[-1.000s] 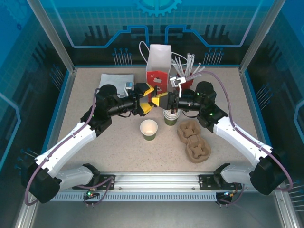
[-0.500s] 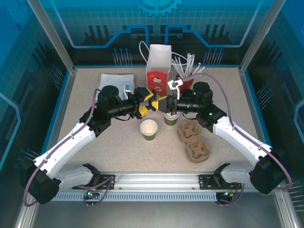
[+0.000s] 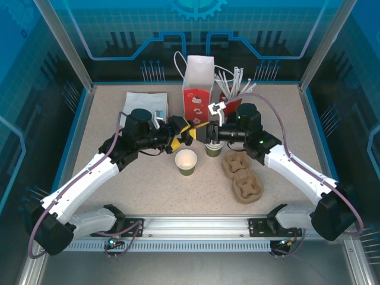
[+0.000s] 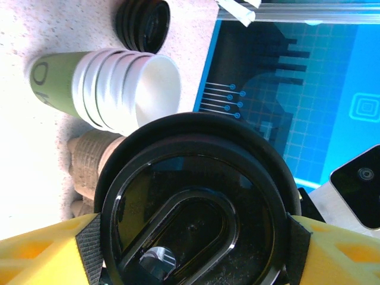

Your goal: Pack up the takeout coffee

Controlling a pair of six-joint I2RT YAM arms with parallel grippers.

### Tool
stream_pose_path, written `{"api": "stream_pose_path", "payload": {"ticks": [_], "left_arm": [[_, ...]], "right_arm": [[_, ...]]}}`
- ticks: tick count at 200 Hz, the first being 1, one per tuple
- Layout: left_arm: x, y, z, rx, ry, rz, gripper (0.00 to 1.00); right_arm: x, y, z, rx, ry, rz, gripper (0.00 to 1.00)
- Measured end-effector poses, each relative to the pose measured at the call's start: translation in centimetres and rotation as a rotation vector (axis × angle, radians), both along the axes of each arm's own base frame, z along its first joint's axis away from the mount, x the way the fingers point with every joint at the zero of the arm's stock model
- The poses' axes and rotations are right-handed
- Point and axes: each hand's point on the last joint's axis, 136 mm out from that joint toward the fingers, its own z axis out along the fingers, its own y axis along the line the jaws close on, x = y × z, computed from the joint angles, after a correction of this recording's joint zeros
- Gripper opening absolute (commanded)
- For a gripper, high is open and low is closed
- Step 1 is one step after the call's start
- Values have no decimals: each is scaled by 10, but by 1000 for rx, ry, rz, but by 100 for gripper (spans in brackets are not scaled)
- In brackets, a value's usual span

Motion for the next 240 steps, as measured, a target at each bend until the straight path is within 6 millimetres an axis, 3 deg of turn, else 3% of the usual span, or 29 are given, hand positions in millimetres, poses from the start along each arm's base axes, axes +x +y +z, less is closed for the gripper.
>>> {"api": "stream_pose_path", "payload": {"ticks": [69, 126, 175, 209, 240], "left_arm": [[1, 6, -6, 59, -9, 12, 75], [0, 21, -22, 186, -11, 36, 75], [-8, 34, -49, 329, 22, 6, 74], [-18, 36, -68, 431, 40, -49, 74], [-25, 35, -79, 530, 45, -95, 74]], "right_arm": [[-2, 6, -8, -19, 17, 6, 53], [-11, -10, -9, -63, -9, -43, 63], [-7, -49, -26, -213, -36, -210, 69], [5, -91, -58, -458, -4, -393, 71], [11, -130, -74, -645, 13, -534, 73]]}}
